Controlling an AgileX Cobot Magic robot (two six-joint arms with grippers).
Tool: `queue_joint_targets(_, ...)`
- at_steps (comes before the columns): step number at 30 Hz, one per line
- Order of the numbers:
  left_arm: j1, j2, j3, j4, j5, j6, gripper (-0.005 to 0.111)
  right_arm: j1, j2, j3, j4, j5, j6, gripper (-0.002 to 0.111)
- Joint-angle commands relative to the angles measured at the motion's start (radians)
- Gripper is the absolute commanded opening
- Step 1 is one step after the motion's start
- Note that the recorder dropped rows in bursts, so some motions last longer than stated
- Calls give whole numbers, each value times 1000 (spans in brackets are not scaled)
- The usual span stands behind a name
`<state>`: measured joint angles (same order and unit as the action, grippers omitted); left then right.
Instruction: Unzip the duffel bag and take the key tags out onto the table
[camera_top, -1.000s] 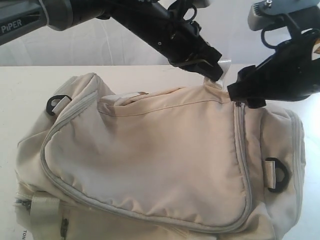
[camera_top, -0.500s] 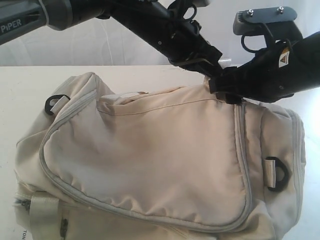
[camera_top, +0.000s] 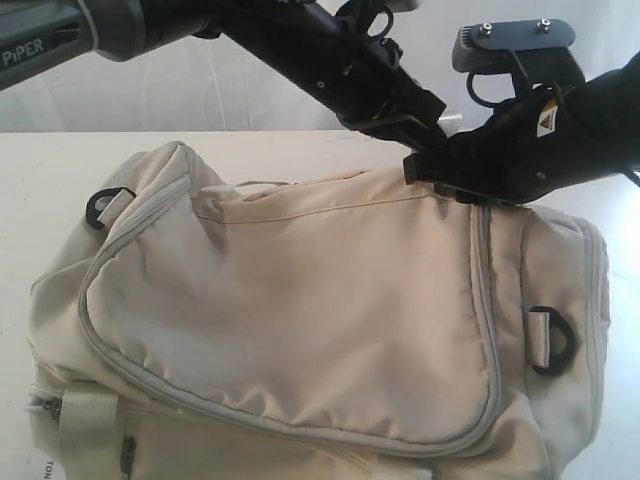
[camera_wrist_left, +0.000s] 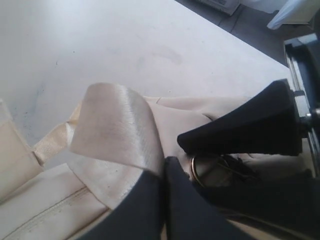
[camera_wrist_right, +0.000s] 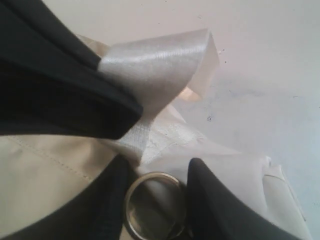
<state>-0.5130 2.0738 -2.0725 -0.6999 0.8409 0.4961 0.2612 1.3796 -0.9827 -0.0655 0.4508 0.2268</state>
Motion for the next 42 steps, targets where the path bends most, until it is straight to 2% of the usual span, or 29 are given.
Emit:
queue_joint_targets(1,-7,-39,-14,-72,23,-10,0,-3,-2,-4,-14,-27,14,23)
queue_joint_targets(13,-7,-39,-14,-37,45,-27,0,-3,-103,-4,-14,-21,14,23)
queue_joint_targets(16,-7,-39,-14,-23,45,-41,0,-3,-126,-4,-14,28,14,23)
queue_joint_targets(21,-7,-39,-14,100,40,-130,0,-3,-181,-4,-10,124,14,23)
queue_joint_targets(24,-7,-39,-14,104,38,-137,0,-3,-203,-4,-2,146,14,23)
queue_joint_targets(31,-7,-39,-14,106,34,-143,0,-3,-215,-4,126,188,-74,23)
queue_joint_targets(35,-7,-39,-14,154,22,-204,0,-3,-216,-4,210,228,-146,23)
queue_joint_targets(42,-7,-39,-14,208,-16,-239,0,-3,-255,-4,244,287,-201,23)
